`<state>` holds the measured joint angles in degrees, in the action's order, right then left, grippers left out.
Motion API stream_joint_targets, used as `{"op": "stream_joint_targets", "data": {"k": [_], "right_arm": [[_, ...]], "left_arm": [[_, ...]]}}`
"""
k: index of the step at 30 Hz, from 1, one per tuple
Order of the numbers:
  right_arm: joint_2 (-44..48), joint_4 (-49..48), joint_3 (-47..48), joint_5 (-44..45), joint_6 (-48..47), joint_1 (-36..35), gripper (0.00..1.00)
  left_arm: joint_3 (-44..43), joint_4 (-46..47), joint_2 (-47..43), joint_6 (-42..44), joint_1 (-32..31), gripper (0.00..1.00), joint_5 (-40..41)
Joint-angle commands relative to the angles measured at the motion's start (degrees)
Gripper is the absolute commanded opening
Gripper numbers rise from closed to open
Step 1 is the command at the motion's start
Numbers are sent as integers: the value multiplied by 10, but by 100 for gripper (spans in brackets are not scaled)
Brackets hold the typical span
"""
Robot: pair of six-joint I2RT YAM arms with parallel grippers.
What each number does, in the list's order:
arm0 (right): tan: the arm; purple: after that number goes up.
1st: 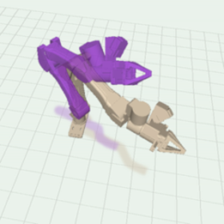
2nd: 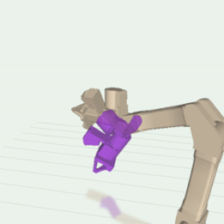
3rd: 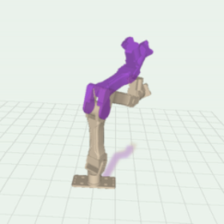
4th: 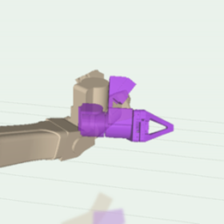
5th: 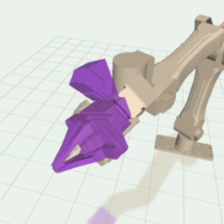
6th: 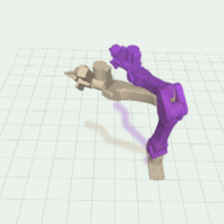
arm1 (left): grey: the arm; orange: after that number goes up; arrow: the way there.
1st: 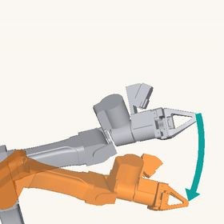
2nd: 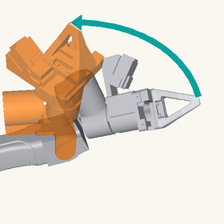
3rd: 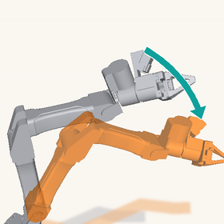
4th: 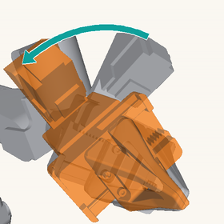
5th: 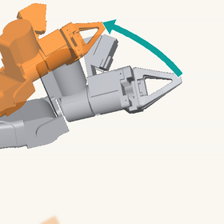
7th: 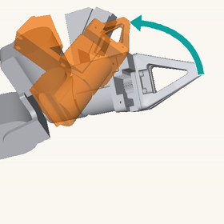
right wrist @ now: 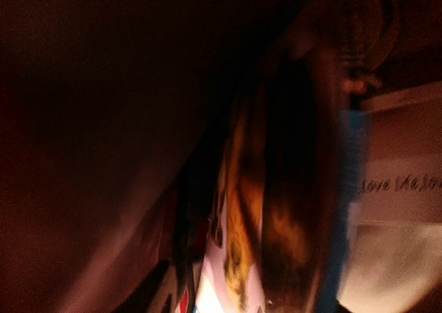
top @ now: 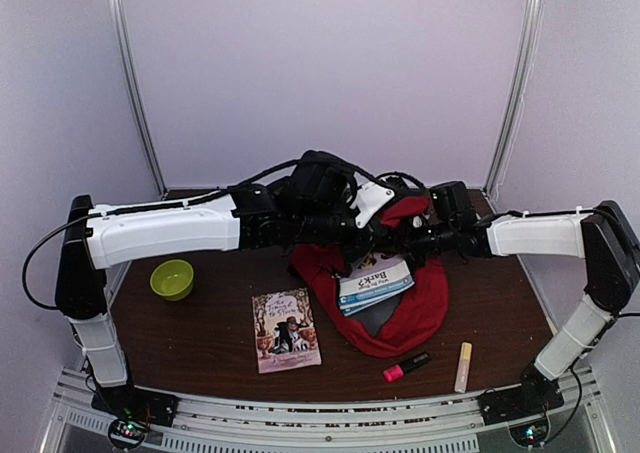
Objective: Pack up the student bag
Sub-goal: Place the book in the largest pocket of the bag.
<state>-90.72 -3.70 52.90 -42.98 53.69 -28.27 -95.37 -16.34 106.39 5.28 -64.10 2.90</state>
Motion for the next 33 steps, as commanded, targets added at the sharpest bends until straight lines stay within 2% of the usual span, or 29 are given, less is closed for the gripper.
{"op": "stream_joint_targets", "data": {"k": [1,4,7,9,12,15,20,23,27,33], "right_arm": [[-29,118,88,129,-132,5,59],[-6,231,115,245,-232,5,71],[45,293,110,336,-295,3,84],[75,329,106,339,-323,1,87],[126,350,71,284,-323,-2,89],[185,343,5,251,-298,-12,85],[277,288,-147,228,-230,-36,72],[307,258,-204,242,-200,-36,65],[323,228,-249,234,-175,-43,54],[266,89,-303,215,-106,-66,42]], "left_arm": [[8,45,-41,-5,-9,0,-6],[33,54,-50,-15,-8,0,7],[36,59,-47,-23,-7,0,19],[25,49,-39,-24,-7,0,19],[20,49,-33,-29,-7,0,19],[21,49,-30,-34,-7,0,21],[22,51,-25,-43,-7,0,17],[18,52,-19,-51,-7,0,8],[15,53,-13,-55,-7,0,2],[10,55,-7,-57,-7,0,-3]]}}
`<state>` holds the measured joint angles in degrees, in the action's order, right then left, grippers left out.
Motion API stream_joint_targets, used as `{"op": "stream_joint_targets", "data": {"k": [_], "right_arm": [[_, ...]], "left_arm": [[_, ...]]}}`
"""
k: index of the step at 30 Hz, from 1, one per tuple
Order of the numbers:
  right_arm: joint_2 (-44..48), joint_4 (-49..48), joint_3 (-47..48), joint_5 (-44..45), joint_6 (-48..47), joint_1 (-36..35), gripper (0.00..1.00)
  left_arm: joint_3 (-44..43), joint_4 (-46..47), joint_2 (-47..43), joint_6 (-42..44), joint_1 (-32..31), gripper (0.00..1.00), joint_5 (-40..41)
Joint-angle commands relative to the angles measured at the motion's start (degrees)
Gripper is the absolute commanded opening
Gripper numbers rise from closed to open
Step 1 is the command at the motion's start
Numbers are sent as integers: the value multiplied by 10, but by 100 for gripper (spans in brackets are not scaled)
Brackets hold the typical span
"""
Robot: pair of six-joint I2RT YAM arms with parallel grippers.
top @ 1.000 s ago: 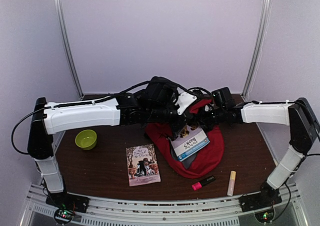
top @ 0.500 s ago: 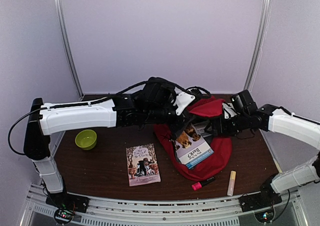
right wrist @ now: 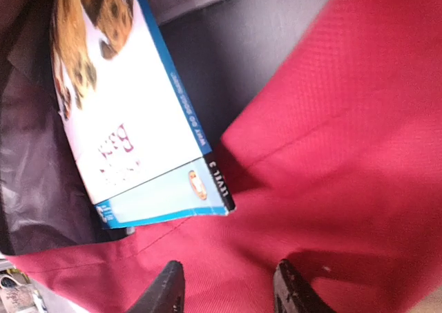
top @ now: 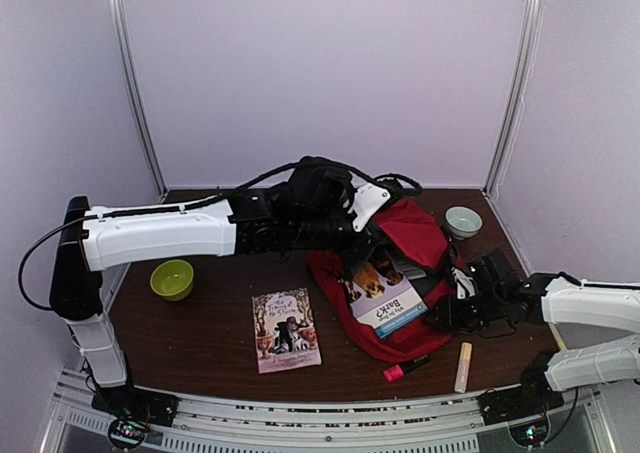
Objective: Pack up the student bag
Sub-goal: Place the book in the largest pocket of the bag, then place the largest pocket of the bag in the student bag.
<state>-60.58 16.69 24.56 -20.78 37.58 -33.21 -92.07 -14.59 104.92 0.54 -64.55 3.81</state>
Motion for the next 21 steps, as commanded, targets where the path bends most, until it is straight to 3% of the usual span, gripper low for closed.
{"op": "stream_joint_targets", "data": {"k": [1,9,21], "right_arm": [[-51,-136,-17,3,62,-24,40],[-161,-278,59,-18,116,-56,34],[-243,-386,168,26,133,-61,37]], "left_arm": [[-26,36,8,-10,-2,0,-14],[-55,10,14,-6,-2,0,-28],[-32,28,7,-26,7,0,-60]]}}
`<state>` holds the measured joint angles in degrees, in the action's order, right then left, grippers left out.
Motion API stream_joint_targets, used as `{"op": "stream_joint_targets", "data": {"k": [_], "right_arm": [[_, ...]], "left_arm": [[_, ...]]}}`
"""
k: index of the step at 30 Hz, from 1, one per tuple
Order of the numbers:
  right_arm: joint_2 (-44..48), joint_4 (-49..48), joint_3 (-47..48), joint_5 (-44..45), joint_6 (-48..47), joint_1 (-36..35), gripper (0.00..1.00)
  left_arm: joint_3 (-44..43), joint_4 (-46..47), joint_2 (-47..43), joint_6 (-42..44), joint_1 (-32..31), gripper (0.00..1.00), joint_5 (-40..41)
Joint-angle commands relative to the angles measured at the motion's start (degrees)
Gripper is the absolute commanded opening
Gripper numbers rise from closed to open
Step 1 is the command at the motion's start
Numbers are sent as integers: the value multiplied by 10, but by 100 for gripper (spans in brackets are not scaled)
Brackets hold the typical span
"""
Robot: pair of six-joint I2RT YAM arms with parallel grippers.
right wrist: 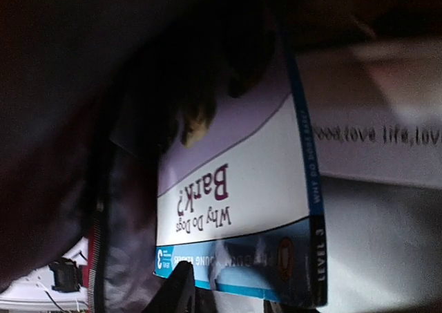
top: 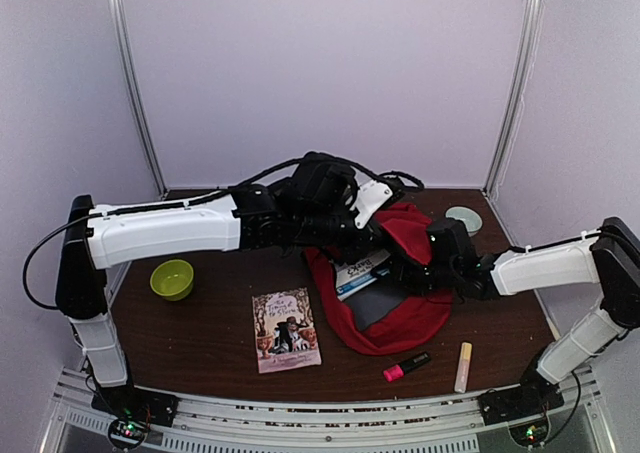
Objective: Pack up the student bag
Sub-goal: Place the largest pocket of the bag in the student bag.
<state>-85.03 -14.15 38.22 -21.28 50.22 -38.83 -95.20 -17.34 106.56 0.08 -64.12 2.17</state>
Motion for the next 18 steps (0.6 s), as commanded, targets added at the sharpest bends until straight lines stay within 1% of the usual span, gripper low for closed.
{"op": "stream_joint_targets", "data": {"k": [1,2,3,4,6,7,9,11,12,13,15,17,18], "right_arm": [[6,-68,32,37,2,-5,39],[9,-50,34,39,-8,-4,40],[15,-22,35,41,-27,-4,42],[22,9,35,43,-44,-4,44],[46,66,21,46,-71,-4,48],[62,91,9,46,-82,-4,49],[102,138,-19,37,-100,-5,51],[152,190,-39,28,-115,-11,51],[174,222,-44,31,-123,-17,51],[196,258,-46,35,-133,-26,51],[228,342,-46,50,-151,-46,51],[252,395,-43,67,-157,-71,51],[262,409,-41,73,-155,-87,51]], "left_arm": [[5,55,-13,-31,7,0,-48],[10,52,-15,-40,11,8,-50],[16,47,-19,-46,14,22,-49],[22,39,-23,-51,18,34,-46],[35,16,-34,-55,19,51,-37],[42,0,-40,-60,19,56,-31],[63,-46,-59,-83,20,62,-7],[92,-93,-83,-126,24,64,14],[123,-109,-107,-156,27,66,20],[150,-116,-128,-176,28,68,27],[216,-115,-179,-217,28,76,33],[284,-105,-235,-261,28,80,37],[313,-101,-261,-285,28,81,42]]}}
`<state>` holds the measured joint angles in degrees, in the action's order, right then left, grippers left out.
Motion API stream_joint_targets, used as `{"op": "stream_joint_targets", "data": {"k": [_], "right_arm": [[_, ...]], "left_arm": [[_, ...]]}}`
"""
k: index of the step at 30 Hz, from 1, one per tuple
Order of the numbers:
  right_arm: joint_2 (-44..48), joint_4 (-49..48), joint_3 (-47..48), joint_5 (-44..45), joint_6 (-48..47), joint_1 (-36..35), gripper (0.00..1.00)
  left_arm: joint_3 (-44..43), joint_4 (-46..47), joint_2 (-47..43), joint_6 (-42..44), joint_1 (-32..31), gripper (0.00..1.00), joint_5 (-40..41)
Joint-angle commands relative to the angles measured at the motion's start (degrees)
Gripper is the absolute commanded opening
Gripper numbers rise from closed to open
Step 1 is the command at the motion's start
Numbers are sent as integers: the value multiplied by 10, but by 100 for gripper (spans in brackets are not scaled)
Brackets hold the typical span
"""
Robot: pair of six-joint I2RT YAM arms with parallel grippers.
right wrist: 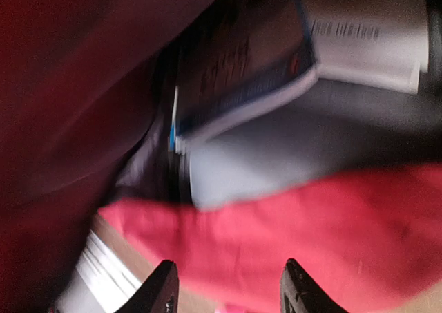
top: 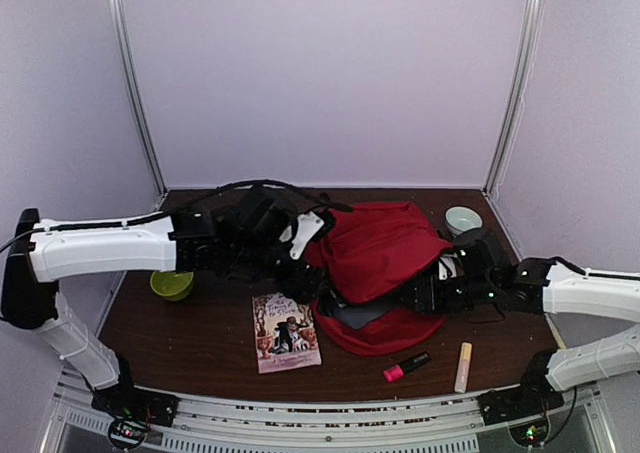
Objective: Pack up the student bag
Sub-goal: Place the largest pocket of the bag in the student bag.
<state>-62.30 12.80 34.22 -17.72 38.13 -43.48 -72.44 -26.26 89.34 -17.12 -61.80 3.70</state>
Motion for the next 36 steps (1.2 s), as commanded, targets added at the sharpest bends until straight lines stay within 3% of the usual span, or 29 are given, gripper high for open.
{"op": "stream_joint_targets", "data": {"k": [1,5,10,14,17,22,31,36], "right_arm": [[43,139,2,41,-33,-61,50],[21,61,33,60,-24,-164,49],[-157,-6,144,-7,-22,-230,54],[-253,19,235,-7,-40,-258,54],[-274,58,242,16,-35,-264,54],[-241,99,192,85,-36,-241,56],[-126,168,107,99,-134,-46,56],[-57,233,99,69,-169,-42,58]], "left_arm": [[117,-6,-114,-136,5,81,31],[242,31,-181,-239,5,76,39],[324,60,-171,-321,4,73,26],[353,94,-149,-336,5,73,16],[371,108,-141,-343,5,72,23],[399,123,-134,-351,5,72,23],[407,82,-177,-339,5,72,55],[427,59,-211,-353,5,72,73]]}}
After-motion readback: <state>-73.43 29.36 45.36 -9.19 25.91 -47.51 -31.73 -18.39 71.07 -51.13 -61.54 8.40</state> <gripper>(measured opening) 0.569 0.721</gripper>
